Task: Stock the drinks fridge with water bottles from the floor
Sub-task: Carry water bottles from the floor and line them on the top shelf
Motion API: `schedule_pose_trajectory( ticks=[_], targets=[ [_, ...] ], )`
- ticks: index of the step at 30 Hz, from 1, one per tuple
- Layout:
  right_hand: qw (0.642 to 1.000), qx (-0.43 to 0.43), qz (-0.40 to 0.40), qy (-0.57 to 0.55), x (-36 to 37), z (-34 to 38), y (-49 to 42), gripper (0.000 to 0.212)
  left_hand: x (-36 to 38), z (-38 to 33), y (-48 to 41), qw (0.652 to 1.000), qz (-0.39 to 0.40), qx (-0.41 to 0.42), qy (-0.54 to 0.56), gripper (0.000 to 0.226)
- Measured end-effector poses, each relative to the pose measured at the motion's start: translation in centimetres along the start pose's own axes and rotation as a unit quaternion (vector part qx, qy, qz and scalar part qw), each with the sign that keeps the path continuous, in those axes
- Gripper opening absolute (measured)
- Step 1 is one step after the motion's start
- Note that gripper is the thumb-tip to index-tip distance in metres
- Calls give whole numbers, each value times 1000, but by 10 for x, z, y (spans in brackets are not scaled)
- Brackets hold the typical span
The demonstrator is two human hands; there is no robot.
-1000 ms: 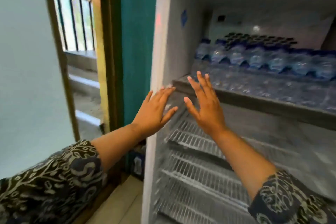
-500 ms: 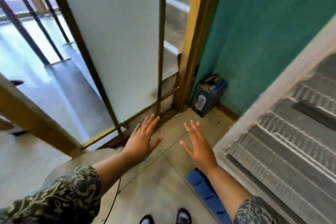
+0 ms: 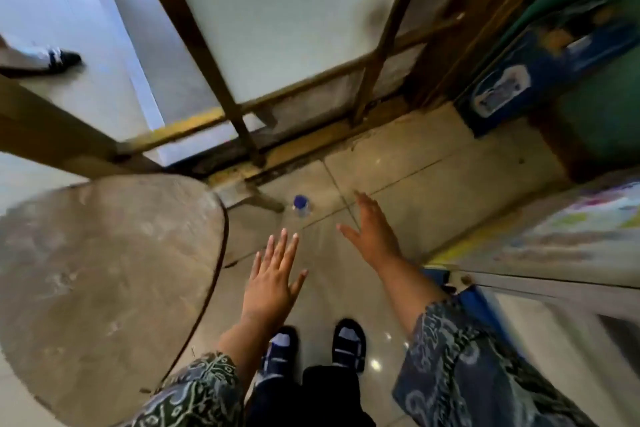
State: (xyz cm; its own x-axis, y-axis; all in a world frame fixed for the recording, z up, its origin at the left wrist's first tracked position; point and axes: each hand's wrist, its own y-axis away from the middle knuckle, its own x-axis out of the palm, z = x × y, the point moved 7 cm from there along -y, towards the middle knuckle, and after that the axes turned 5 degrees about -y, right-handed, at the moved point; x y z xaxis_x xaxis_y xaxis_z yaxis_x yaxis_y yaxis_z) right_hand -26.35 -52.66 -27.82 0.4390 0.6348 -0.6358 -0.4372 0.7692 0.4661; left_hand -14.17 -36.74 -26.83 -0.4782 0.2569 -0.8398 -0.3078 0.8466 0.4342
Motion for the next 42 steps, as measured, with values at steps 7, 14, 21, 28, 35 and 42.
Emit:
schedule_pose_trajectory(
  ticks=[7,14,21,28,35,42],
  targets=[
    [996,0,56,-63,155,-71,-143,94,152,81,-78,998,13,-59,-9,77],
    [985,-24,51,-161,213,-80,-189,64,188,109,-107,996,9,-80,-27,71],
    [981,-23,-7,-194,109,-41,-99,64,99,42,-56,998,38,-41,8,75],
    [968,-4,-89,-234,-66,49,50,61,-90,-72,20,997,-16,25,68,64],
    [941,-5,-200,-273,-221,122,213,64,-268,-199,105,971,-70,209,88,62],
    [911,-67,-291,-283,-330,155,368,49,-377,-316,177,912,-131,386,52,60]
  ],
)
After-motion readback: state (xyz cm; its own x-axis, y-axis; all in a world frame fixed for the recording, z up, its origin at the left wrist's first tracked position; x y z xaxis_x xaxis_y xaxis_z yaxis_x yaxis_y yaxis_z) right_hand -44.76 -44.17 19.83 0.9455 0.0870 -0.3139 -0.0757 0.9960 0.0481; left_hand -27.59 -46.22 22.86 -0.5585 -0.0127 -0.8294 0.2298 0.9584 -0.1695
